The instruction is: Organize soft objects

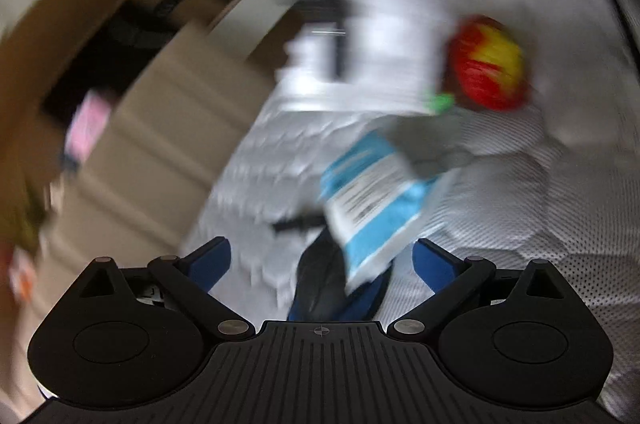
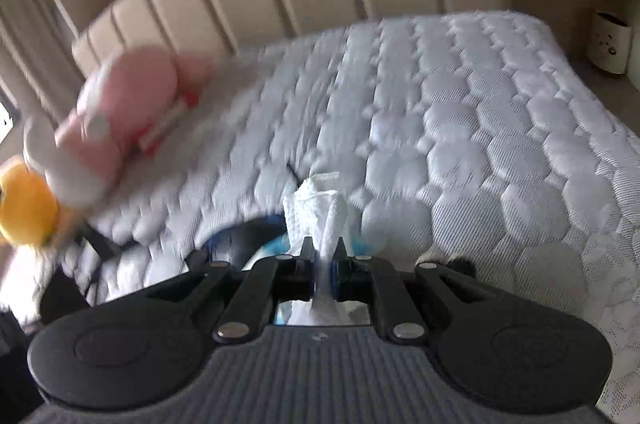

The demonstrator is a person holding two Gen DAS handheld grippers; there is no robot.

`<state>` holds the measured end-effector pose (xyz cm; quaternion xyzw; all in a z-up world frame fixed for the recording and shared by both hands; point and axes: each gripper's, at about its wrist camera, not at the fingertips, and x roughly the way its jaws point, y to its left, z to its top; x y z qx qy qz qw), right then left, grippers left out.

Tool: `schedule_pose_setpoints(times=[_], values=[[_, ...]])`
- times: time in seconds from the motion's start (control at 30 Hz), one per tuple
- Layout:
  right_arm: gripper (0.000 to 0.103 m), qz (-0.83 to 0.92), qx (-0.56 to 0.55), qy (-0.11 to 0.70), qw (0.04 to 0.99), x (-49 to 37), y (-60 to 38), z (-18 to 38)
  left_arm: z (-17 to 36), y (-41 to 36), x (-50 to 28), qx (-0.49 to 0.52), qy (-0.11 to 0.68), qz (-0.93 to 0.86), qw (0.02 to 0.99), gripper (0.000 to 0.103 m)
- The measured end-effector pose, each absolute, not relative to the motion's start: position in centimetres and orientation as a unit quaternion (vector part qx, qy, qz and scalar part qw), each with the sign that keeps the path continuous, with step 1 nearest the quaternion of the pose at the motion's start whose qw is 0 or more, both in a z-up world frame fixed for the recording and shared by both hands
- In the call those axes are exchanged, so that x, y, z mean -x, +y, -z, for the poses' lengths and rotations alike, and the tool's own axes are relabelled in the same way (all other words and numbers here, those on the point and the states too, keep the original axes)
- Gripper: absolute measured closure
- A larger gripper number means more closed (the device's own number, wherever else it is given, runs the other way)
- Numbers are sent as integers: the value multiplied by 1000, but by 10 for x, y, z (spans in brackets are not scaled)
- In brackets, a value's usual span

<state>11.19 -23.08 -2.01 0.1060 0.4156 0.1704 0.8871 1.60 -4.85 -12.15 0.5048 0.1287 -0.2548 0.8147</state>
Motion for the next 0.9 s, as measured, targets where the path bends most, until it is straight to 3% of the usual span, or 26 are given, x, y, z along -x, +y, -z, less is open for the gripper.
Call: schedule_pose_setpoints(times=[0.3,0.37,0.4,0.53,0.7,0.9], values=[[93,-160,-180,377,894,-110,-270,12,153,-104,-42,-544,122,304,773,2],[93,-158,-182,380,893,-113,-273,14,148,-105,-54,-510,144,311,789,16],[93,-157,-181,381,893,-113,-272,15,144,-104,-63,-480,174,307,803,30],[93,-157,-173,378,896,-111,-271,15,115,-85,-86,-304,267,294,866,34],[93,-192,-180,378,888,-109,-262,14,80,-26,-99,33,380,319,868,36],[93,-286,-210,450,820,-121,-206,41,96,14,-96,82,431,287,851,34]])
